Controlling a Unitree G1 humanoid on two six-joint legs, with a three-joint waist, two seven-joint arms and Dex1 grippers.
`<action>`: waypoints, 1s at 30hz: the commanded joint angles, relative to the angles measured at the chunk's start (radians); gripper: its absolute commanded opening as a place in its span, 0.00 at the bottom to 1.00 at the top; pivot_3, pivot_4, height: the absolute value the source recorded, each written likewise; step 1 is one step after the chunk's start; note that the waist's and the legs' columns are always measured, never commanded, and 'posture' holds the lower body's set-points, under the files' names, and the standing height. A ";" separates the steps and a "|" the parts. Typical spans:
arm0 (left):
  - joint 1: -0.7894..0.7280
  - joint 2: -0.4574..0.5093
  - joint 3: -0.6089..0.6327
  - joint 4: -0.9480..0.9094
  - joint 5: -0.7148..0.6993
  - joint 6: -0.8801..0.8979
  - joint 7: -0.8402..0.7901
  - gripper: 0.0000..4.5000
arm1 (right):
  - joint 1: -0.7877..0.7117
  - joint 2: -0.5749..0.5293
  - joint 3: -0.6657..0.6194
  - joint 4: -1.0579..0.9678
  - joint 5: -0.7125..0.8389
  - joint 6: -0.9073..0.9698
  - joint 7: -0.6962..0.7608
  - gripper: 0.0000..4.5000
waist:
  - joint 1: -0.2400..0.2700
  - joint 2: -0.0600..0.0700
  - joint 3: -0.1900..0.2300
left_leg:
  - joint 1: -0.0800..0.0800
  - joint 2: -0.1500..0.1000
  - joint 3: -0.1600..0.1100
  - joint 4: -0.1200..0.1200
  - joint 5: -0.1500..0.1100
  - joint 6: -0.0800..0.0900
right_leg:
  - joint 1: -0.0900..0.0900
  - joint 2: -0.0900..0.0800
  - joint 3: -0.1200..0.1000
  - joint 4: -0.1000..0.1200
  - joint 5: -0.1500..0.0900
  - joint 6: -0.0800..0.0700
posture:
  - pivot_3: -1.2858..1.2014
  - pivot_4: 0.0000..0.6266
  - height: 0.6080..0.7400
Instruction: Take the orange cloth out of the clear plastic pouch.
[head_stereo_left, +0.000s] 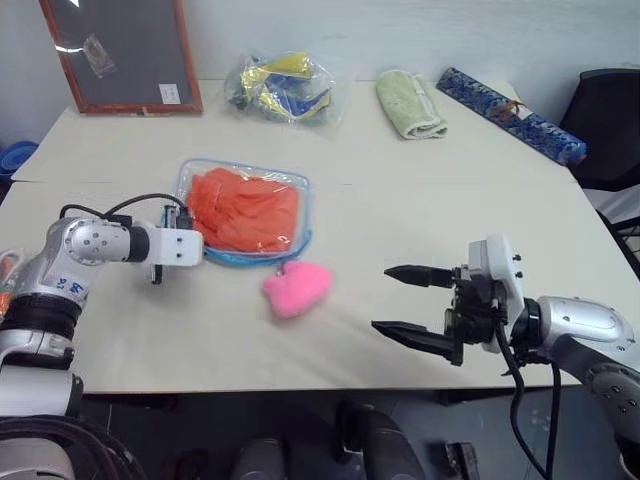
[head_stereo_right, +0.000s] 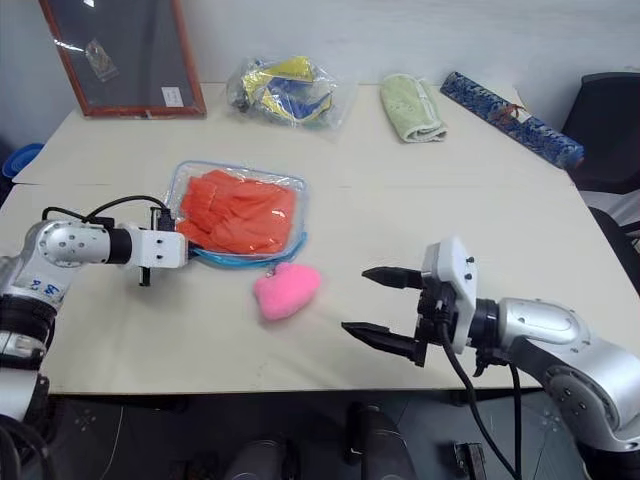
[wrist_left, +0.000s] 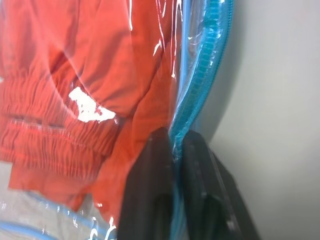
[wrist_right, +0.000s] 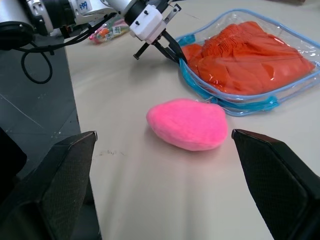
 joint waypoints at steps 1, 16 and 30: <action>0.127 -0.040 0.018 -0.327 -0.074 0.202 -0.017 0.00 | 0.030 -0.024 -0.046 -0.045 0.027 -0.013 0.022 1.00 | 0.001 0.000 0.000 | 0.000 0.000 -0.002 0.000 0.000 0.000 | 0.000 0.000 0.000 0.000 0.000 0.000 | 0.52 0.24 1.00; 0.213 -0.154 -0.066 -0.661 0.023 0.413 0.019 0.00 | 0.135 -0.056 -0.095 -0.106 0.047 -0.011 -0.007 1.00 | 0.004 0.000 0.000 | 0.001 -0.001 -0.005 0.001 0.000 0.001 | 0.004 0.000 0.001 -0.005 0.001 0.001 | 0.52 0.24 1.00; 0.217 -0.152 -0.022 -0.660 -0.068 0.450 -0.010 0.36 | 0.145 -0.052 -0.071 -0.094 -0.031 -0.049 -0.039 1.00 | 0.004 0.000 0.000 | 0.001 -0.001 -0.005 0.001 0.000 0.001 | 0.004 0.000 0.001 -0.005 0.001 0.001 | 0.52 0.24 1.00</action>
